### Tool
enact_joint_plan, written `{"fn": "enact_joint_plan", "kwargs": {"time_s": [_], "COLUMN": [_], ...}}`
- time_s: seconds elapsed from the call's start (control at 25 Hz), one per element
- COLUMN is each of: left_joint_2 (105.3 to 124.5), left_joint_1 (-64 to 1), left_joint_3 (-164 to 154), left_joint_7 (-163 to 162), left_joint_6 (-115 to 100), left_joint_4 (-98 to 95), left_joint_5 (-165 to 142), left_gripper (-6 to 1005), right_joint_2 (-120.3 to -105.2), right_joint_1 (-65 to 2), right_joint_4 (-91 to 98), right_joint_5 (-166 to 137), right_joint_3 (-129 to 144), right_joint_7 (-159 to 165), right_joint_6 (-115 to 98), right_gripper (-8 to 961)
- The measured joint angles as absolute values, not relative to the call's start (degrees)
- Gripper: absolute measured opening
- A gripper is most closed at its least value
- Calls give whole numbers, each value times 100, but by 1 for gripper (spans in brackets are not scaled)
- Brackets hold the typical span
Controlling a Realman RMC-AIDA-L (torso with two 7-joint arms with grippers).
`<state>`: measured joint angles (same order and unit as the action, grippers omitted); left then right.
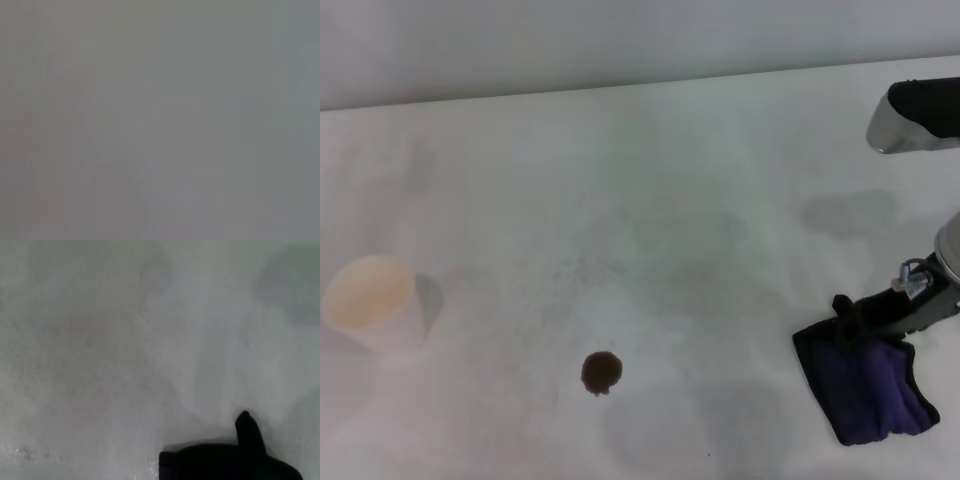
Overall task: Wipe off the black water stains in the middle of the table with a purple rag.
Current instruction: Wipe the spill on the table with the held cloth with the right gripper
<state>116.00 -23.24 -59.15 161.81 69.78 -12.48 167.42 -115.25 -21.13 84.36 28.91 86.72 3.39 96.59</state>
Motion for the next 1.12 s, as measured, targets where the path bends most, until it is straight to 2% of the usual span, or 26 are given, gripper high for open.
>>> {"fn": "enact_joint_plan", "kwargs": {"time_s": [0.28,0.6,1.12], "left_joint_2": [11601,11601,11608], "left_joint_1": [-2333,-2322,-2273], "left_joint_3": [-5915,-5923,-5939], "left_joint_7": [16180,16180,16180], "left_joint_6": [6916,6916,6944], "left_joint_4": [-1248,-1248,-1248], "left_joint_5": [16743,16743,16613], "left_gripper": [893,892,893], "right_joint_2": [-11518,-11413,-11475], "right_joint_1": [-2113,-2228,-2024], "right_joint_4": [8974,9050,8865], "right_joint_5": [2969,2983,2883], "right_joint_3": [8819,8741,8961], "right_joint_7": [439,674,772], "right_joint_6": [9874,10309,10281], "right_gripper": [615,626,622]}}
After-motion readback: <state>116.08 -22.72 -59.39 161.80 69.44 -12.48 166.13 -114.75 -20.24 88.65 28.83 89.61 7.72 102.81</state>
